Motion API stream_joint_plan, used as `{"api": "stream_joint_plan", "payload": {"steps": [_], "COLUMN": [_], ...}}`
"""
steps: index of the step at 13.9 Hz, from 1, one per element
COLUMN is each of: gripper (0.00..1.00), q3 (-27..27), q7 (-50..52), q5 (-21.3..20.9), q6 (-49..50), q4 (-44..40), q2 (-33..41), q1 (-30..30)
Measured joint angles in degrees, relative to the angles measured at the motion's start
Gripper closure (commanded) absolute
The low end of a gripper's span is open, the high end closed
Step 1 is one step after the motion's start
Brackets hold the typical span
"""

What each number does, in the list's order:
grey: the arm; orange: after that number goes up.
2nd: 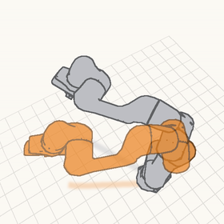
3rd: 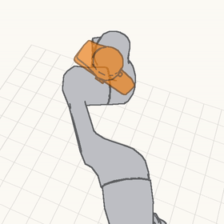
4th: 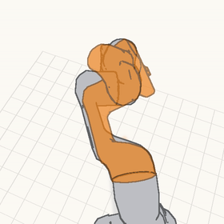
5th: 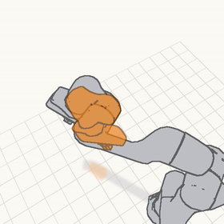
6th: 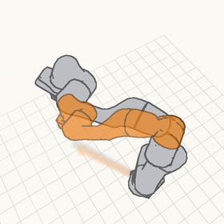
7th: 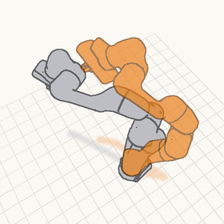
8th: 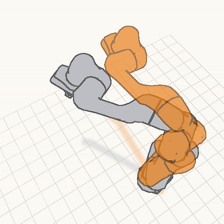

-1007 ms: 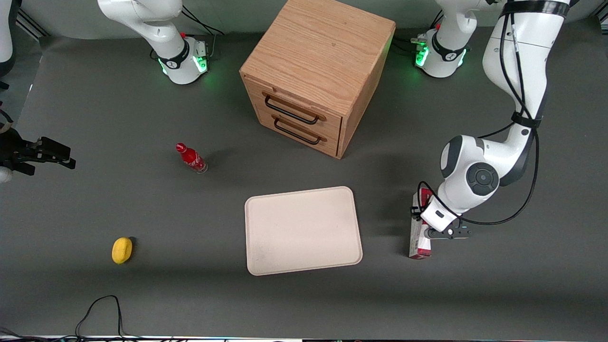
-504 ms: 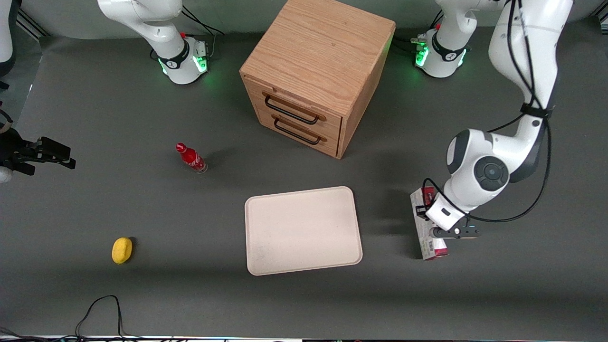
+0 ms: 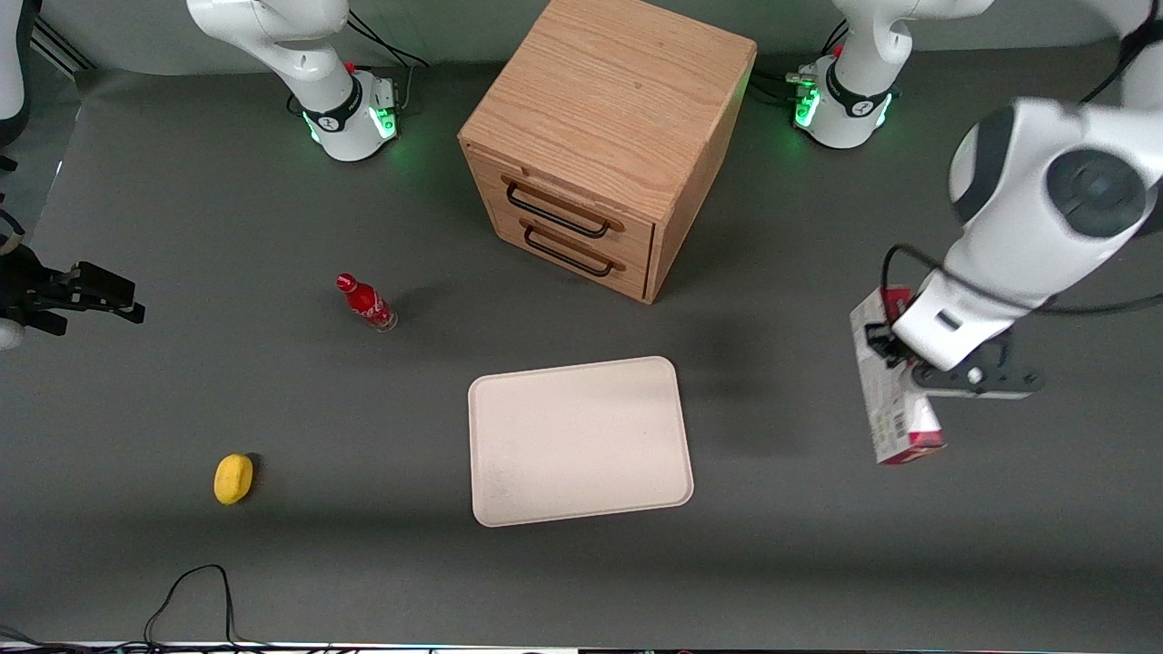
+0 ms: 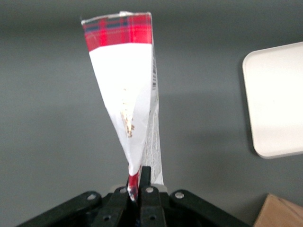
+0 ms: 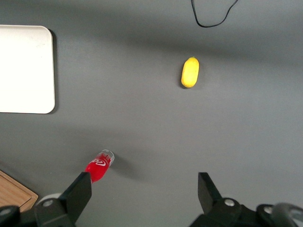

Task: Place red cookie box on tray
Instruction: 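Carry the held cookie box over the cream tray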

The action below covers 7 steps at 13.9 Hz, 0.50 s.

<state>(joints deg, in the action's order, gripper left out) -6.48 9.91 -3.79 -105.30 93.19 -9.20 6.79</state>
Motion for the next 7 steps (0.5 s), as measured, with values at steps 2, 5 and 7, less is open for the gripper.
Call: {"api": "stream_joint_plan", "payload": {"steps": [2, 5, 7], "gripper": [1.00, 1.00, 1.00], "q3": [0.0, -0.2, -1.0], "q7": [-1.5, -1.6, 2.3], "q5": [0.0, 0.3, 1.1], "q6": [5.9, 6.7, 6.6], "q4": [-5.4, -8.0, -10.7], "q2": [0.7, -0.3, -3.6], "q1": [0.0, 0.1, 1.0]}}
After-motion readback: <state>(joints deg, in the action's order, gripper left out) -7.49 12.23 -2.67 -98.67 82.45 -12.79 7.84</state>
